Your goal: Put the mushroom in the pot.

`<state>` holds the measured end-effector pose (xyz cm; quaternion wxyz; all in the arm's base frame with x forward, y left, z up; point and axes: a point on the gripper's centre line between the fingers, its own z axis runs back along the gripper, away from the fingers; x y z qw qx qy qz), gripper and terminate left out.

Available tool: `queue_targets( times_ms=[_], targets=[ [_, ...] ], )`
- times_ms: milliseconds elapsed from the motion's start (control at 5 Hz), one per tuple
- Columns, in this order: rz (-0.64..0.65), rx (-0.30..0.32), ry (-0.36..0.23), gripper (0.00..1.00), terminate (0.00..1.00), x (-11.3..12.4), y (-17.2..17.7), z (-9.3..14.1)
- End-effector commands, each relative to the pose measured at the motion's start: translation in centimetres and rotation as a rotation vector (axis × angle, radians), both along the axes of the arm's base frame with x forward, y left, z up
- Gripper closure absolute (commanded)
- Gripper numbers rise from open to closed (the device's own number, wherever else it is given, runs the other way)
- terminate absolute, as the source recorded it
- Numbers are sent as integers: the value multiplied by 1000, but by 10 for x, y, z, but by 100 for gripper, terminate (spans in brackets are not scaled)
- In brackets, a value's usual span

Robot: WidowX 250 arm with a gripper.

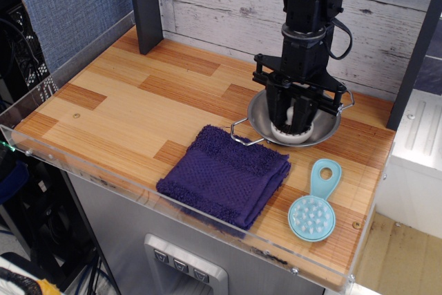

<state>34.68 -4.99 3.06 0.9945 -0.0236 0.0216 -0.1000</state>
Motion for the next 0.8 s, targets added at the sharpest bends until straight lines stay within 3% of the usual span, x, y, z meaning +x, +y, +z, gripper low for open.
queue_targets(
  times_ms=[0, 200, 400, 600],
  targets=[
    [34, -65, -264, 0, 0, -11, 9, 94],
    [78, -59, -336, 0, 0, -23, 15, 131],
    [165, -38, -295, 0, 0, -31, 16, 143],
    [225, -49, -251, 0, 0, -36, 16, 139]
  ],
)
